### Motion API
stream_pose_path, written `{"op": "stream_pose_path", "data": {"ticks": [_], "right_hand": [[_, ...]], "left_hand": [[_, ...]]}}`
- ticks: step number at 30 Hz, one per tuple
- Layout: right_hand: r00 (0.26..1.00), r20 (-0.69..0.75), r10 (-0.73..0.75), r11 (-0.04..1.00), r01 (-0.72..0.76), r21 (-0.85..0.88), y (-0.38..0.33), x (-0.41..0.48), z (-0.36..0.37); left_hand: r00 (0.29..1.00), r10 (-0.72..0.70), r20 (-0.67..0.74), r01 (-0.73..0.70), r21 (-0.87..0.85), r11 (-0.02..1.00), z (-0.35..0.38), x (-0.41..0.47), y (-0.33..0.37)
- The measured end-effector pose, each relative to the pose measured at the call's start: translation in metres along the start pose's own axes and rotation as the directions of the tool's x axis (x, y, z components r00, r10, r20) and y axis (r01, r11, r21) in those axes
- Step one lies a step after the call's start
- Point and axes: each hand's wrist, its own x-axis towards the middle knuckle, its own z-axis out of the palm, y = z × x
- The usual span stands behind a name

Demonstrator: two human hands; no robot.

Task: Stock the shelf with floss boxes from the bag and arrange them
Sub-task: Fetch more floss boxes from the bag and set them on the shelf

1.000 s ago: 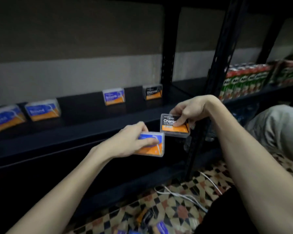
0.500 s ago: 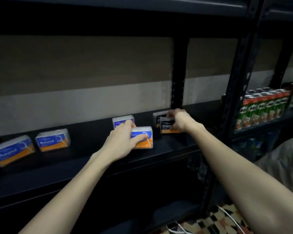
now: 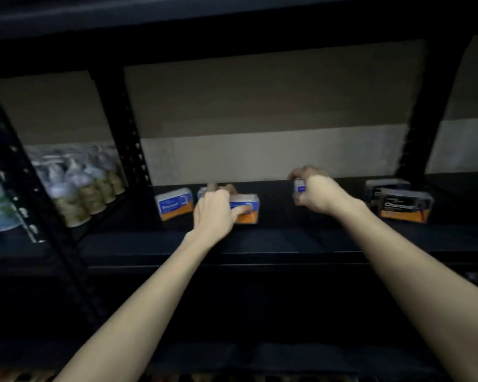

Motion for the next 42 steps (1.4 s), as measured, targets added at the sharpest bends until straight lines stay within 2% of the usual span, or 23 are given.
{"op": "stream_pose_path", "data": {"ticks": [6,11,15,19,21,23,24,26,29,31,33,35,37,39,40,42], "right_hand": [[0.986,0.085,-0.141,0.988,0.136,0.071,-0.058,-0.004,0.051],[0.94,0.314,-0.132,0.991,0.128,0.032,-0.082,-0.01,0.09],[0.936,0.316,-0.156,0.981,0.183,-0.059,-0.085,-0.015,0.101],[0.96,0.198,-0.199,0.978,0.207,-0.016,-0.083,-0.023,0.11],[0.972,0.014,-0.235,0.968,0.232,0.1,-0.08,-0.034,0.111],[0.954,-0.176,-0.244,0.925,0.283,0.255,-0.077,-0.05,0.104],[0.953,-0.191,-0.233,0.885,0.289,0.365,-0.074,-0.059,0.097],[0.972,-0.054,-0.229,0.771,0.215,0.599,-0.063,-0.084,0.08],[0.955,0.22,-0.2,0.675,-0.028,0.737,-0.022,-0.118,0.068],[0.909,0.389,-0.147,0.716,-0.174,0.676,0.015,-0.136,0.082],[0.8,0.596,-0.068,0.818,-0.297,0.493,0.048,-0.151,0.117],[0.643,0.765,0.038,0.86,-0.411,0.303,0.074,-0.166,0.17],[0.518,0.847,0.116,0.886,-0.44,0.148,0.087,-0.19,0.226],[0.408,0.902,0.14,0.897,-0.438,0.059,0.087,-0.214,0.278],[0.366,0.92,0.139,0.905,-0.424,0.032,0.081,-0.227,0.299],[0.358,0.922,0.149,0.935,-0.353,-0.014,0.072,-0.25,0.336]], "left_hand": [[0.972,-0.216,-0.094,0.216,-0.016,0.976,-0.016,-0.005,-0.068],[0.96,-0.187,-0.209,0.199,0.037,0.979,-0.009,-0.007,-0.077],[0.922,-0.172,-0.345,0.205,0.059,0.977,-0.005,-0.022,-0.078],[0.853,-0.056,-0.518,0.054,-0.019,0.998,0.003,-0.053,-0.073],[0.819,0.032,-0.573,-0.066,-0.039,0.997,0.011,-0.069,-0.064],[0.78,0.21,-0.59,-0.27,-0.014,0.963,0.022,-0.088,-0.05],[0.757,0.311,-0.574,-0.385,-0.007,0.923,0.03,-0.098,-0.041],[0.713,0.457,-0.531,-0.555,-0.03,0.831,0.049,-0.122,-0.023],[0.701,0.599,-0.388,-0.671,-0.072,0.738,0.093,-0.157,-0.007],[0.726,0.653,-0.217,-0.683,-0.112,0.722,0.132,-0.179,-0.007],[0.771,0.637,0.007,-0.632,-0.127,0.765,0.168,-0.201,-0.011],[0.758,0.541,0.364,-0.556,-0.073,0.828,0.204,-0.221,-0.018],[0.657,0.356,0.665,-0.492,0.019,0.87,0.236,-0.242,-0.033],[0.486,0.152,0.861,-0.442,0.092,0.892,0.262,-0.265,-0.054],[0.41,0.052,0.911,-0.425,0.14,0.894,0.271,-0.277,-0.066],[0.324,-0.099,0.941,-0.44,0.242,0.865,0.281,-0.297,-0.088]]}}
